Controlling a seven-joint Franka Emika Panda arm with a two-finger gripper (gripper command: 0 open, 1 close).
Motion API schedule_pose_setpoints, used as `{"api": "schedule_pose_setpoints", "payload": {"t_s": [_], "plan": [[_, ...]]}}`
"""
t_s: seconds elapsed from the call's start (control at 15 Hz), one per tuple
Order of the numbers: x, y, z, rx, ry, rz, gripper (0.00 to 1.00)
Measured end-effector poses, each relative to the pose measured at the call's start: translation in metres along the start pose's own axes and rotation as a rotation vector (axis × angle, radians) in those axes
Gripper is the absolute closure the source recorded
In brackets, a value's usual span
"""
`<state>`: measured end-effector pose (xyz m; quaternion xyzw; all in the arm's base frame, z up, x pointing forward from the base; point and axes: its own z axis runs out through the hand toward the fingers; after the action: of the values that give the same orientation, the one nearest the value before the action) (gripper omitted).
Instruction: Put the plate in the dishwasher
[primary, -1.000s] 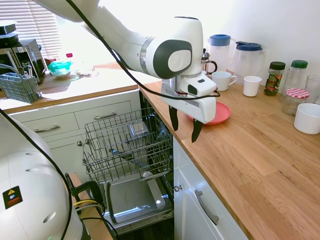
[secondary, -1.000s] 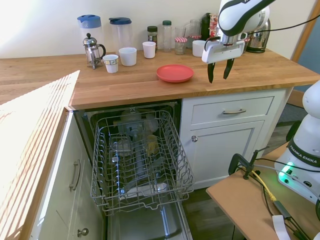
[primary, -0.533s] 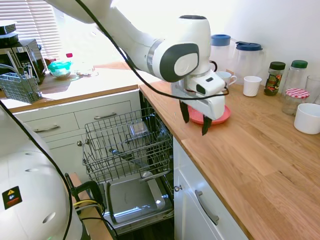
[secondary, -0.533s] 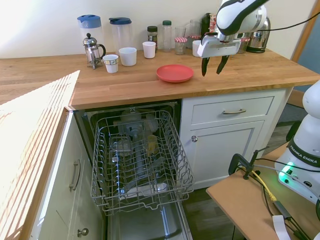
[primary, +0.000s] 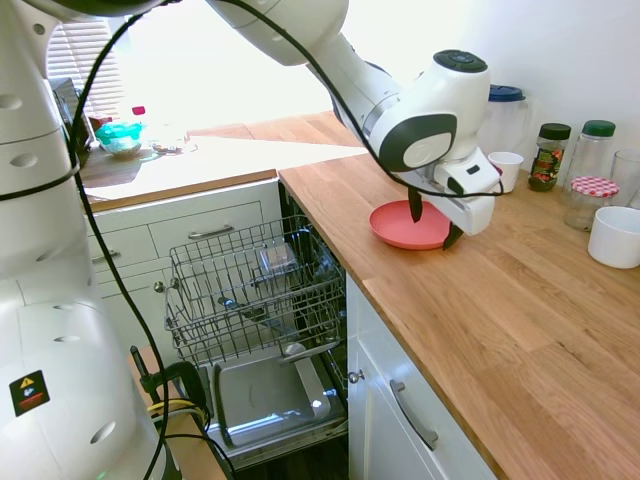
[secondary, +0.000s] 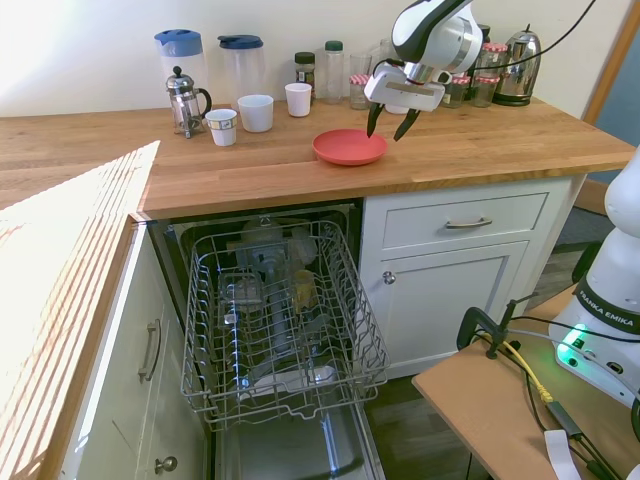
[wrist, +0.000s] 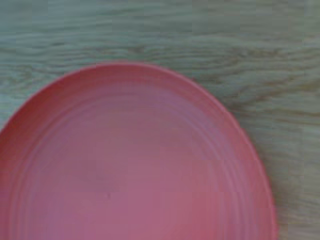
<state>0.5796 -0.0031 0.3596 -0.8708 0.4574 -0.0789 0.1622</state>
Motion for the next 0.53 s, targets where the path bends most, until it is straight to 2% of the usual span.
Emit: {"api": "schedule_pose_setpoints", "payload": {"t_s": [0.53], "plan": [[0.007,-0.015,0.018,-0.009,-0.055,0.006,1.0]]}}
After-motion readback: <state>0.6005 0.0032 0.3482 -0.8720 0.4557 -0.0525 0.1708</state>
